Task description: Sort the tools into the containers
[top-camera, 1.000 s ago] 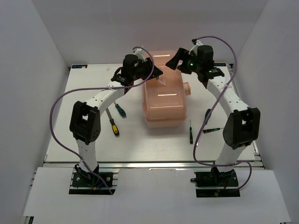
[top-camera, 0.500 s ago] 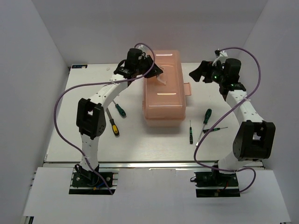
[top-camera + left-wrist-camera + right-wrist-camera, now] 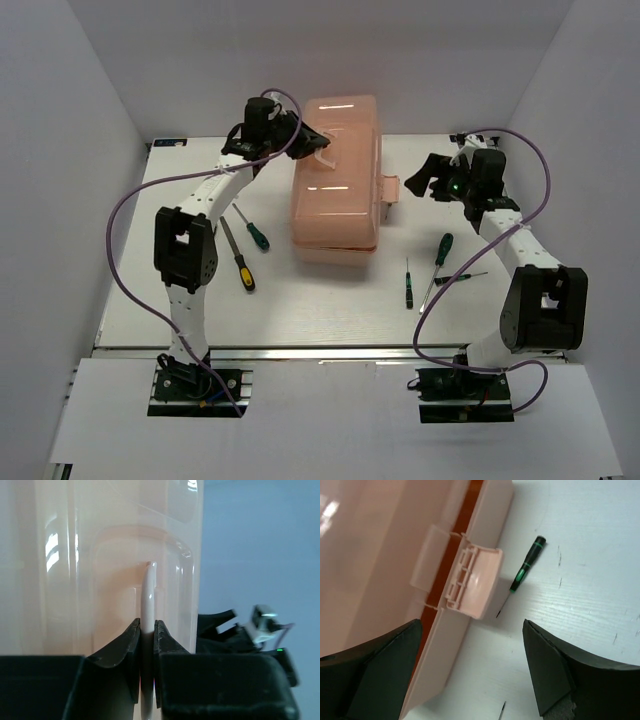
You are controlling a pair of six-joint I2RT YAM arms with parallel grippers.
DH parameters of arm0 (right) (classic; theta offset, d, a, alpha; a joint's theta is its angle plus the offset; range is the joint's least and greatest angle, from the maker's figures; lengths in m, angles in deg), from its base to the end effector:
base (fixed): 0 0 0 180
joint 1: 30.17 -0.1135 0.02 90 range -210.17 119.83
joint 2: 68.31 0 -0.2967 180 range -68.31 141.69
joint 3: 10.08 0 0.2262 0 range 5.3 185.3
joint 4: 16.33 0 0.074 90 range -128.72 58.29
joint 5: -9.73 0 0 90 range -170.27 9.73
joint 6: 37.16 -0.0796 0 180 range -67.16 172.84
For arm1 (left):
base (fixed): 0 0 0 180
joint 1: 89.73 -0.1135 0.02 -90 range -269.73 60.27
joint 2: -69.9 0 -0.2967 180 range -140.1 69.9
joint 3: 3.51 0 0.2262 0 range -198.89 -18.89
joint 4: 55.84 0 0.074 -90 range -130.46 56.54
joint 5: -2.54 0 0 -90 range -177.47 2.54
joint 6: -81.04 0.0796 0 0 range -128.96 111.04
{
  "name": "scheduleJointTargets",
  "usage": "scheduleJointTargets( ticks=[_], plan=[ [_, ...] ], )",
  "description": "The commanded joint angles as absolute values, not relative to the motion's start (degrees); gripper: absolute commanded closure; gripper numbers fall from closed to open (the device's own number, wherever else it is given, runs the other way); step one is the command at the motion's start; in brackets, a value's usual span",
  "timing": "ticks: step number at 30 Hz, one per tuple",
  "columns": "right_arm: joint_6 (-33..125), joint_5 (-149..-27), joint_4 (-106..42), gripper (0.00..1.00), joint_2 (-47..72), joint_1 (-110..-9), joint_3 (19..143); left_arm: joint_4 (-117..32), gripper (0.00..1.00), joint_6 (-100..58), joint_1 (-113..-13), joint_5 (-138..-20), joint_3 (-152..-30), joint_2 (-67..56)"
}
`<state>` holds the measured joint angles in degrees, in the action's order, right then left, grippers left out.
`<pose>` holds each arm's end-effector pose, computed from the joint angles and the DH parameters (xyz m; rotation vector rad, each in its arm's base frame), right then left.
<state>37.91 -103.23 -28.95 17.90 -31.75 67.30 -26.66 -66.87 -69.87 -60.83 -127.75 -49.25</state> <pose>0.3600 0.0410 0.3210 -0.0412 1.9575 0.5796 0.4792 -0.2110 0.3334 -0.3940 2.1675 -1.2874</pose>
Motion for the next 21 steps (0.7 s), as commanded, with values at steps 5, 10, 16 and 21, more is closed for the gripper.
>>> scheduleJointTargets(
  ticks=[5,10,16,21],
  plan=[
    [33.34,-106.36,-27.85,0.19,17.03,-32.28,63.40,-44.83,1.00,-79.09,-74.52,-54.34,-126.38,-42.68],
    [31.75,-108.57,-27.85,0.24,19.05,-34.91,63.75,-51.09,1.00,-85.51,-75.05,-50.38,-125.06,-43.56],
    [29.38,-107.96,-29.43,0.27,24.32,-39.13,66.73,-54.78,1.00,-87.97,-75.05,-47.30,-123.22,-43.65],
    [28.50,-100.32,-31.63,0.31,28.98,-41.42,70.60,-57.86,1.00,-89.73,-75.75,-46.51,-119.19,-42.33]
  ],
)
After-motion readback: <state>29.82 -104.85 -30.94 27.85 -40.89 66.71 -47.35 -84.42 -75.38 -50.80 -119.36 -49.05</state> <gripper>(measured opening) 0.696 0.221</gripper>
